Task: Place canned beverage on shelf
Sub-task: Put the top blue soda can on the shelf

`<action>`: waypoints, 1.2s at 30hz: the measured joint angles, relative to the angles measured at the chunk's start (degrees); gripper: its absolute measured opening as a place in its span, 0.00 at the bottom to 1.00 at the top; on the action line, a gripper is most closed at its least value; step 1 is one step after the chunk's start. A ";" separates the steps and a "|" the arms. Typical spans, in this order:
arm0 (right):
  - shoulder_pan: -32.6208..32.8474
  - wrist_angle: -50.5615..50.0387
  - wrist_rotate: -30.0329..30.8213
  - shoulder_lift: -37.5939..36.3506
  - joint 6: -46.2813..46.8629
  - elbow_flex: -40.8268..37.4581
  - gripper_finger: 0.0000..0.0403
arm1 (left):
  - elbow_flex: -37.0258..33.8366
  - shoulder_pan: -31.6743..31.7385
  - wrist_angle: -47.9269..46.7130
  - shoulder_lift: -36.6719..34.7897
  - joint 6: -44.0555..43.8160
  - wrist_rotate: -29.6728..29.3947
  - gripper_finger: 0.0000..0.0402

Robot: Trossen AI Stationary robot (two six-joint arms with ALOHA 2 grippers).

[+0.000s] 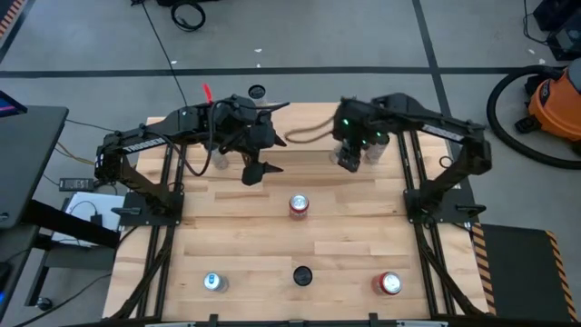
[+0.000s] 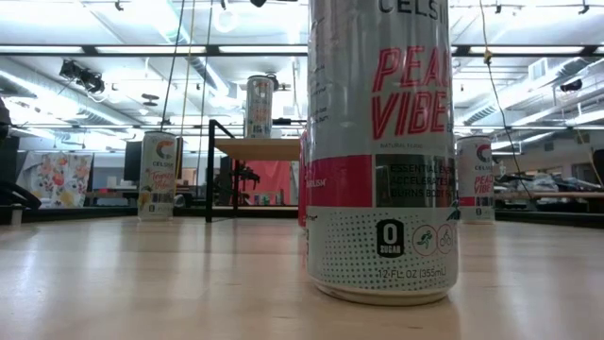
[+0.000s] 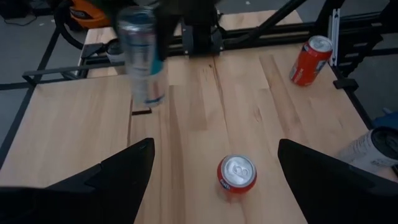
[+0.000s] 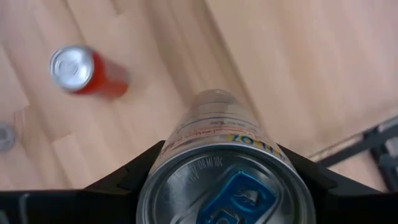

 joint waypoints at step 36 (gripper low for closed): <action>-19.99 -7.76 -4.67 25.38 -15.43 33.55 0.60 | 0.00 7.06 -8.25 0.00 4.20 0.02 0.88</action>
